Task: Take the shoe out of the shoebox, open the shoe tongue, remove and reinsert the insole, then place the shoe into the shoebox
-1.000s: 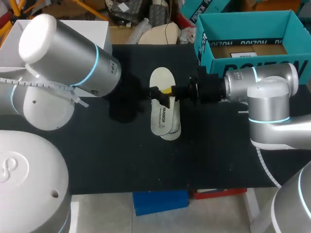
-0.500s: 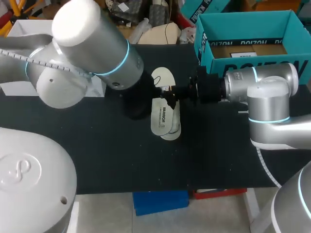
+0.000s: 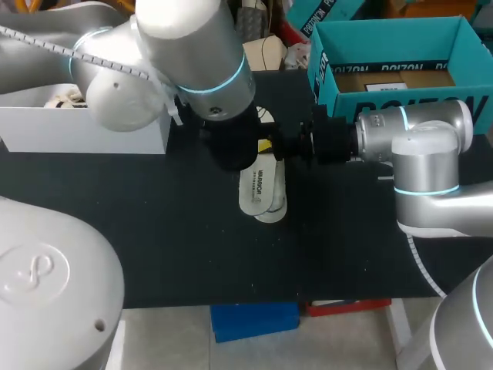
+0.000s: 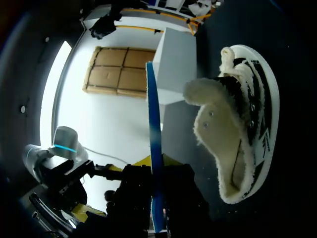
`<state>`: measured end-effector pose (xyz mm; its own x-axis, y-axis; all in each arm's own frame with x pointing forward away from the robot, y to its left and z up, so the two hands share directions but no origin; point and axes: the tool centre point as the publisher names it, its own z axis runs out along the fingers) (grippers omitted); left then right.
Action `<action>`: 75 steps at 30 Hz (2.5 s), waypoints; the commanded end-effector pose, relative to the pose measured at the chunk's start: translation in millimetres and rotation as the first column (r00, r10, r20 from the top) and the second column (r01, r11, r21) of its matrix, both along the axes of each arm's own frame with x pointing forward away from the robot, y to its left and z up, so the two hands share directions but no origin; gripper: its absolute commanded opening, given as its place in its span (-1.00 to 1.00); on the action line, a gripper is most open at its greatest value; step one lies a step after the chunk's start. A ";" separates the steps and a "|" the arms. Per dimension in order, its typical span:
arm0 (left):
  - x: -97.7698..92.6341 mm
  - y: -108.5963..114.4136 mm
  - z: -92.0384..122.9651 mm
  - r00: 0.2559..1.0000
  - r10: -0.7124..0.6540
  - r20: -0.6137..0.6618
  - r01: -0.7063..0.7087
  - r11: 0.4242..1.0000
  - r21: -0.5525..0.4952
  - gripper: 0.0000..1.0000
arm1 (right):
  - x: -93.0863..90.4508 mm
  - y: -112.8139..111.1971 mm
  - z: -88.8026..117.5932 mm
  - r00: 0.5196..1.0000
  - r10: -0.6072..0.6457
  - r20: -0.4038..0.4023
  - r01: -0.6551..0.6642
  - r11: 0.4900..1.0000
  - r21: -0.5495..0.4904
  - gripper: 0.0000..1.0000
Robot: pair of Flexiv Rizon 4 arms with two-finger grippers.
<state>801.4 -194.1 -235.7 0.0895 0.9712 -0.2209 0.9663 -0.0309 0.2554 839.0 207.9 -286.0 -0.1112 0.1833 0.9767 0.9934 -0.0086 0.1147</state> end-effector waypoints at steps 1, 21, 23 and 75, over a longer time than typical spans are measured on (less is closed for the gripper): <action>21.3 -5.7 -0.3 1.000 0.003 -0.011 -0.003 1.000 0.005 1.00 | 0.3 0.9 -0.8 1.000 0.000 0.000 0.000 1.000 0.000 -1.00; 132.2 -9.6 10.3 1.000 0.006 0.031 -0.006 1.000 -0.006 1.00 | 0.3 0.9 -0.8 1.000 0.000 0.000 0.000 1.000 0.000 -1.00; 142.7 -9.0 12.4 0.999 0.014 0.045 -0.014 1.000 0.003 1.00 | 0.3 0.9 -0.8 1.000 0.000 0.000 0.000 1.000 0.000 -1.00; -37.8 33.4 -16.7 0.998 -0.032 0.054 0.052 0.895 -0.443 1.00 | 0.3 0.9 -0.8 1.000 0.000 0.000 0.000 1.000 0.000 -1.00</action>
